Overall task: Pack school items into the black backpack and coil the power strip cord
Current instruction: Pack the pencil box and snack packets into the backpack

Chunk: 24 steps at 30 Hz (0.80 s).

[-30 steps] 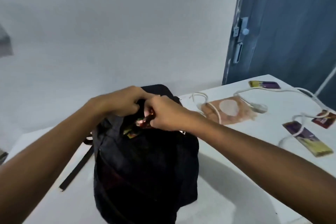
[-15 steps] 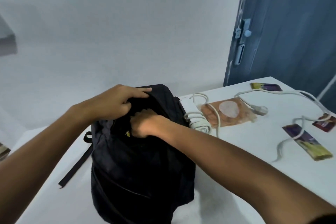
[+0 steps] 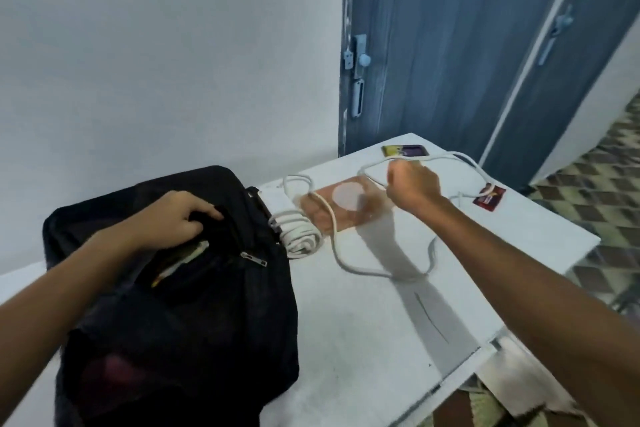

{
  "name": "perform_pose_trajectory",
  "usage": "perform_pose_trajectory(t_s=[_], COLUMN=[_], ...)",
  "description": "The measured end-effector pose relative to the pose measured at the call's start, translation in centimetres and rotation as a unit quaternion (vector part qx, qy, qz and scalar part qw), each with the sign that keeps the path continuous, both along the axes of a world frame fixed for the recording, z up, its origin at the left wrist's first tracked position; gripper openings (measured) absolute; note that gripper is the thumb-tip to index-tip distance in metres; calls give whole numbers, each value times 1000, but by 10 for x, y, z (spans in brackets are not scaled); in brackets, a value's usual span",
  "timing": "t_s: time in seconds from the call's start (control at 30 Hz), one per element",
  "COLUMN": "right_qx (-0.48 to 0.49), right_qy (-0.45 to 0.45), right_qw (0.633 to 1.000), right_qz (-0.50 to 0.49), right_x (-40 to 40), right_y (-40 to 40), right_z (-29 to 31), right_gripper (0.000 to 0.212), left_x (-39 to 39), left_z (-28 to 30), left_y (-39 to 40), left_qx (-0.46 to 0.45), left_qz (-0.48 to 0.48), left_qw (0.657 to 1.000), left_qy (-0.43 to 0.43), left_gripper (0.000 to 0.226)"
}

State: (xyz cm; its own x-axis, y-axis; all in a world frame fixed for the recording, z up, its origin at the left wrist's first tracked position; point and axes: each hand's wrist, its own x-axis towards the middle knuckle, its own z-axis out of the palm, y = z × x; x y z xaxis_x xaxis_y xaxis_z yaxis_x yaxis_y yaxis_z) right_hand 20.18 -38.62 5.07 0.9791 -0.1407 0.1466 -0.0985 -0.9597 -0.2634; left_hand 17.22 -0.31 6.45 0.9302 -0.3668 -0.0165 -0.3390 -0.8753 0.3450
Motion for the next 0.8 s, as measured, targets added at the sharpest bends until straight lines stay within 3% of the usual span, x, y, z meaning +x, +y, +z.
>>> perform_pose_trajectory(t_s=[0.07, 0.13, 0.23, 0.37, 0.5, 0.63, 0.8], right_qx=[-59, -25, 51, 58, 26, 65, 159], right_qy=[74, 127, 158, 172, 162, 129, -29], right_qw=[991, 981, 975, 968, 961, 947, 913], right_qz=[-100, -146, -144, -173, -221, -286, -374], right_x=[-3, -12, -18, -22, -18, -15, -20], right_y=[-57, -96, -114, -107, -107, -115, -128], right_z=[-26, -49, -68, -74, -87, -92, -82], right_gripper=[31, 39, 41, 50, 52, 59, 46], left_x=[8, 13, 14, 15, 11, 8, 4], left_z=[-11, -17, -19, -18, -20, -22, -21], left_y=[0, -4, -6, -6, -6, -3, -4], left_qx=[7, 25, 38, 32, 33, 33, 30], left_qz=[10, 13, 14, 11, 14, 17, 31], left_qw=[1000, 1000, 999, 999, 999, 999, 999], left_qy=[2, 2, -7, -6, -11, -12, -2], left_gripper=[66, 61, 53, 54, 40, 38, 40])
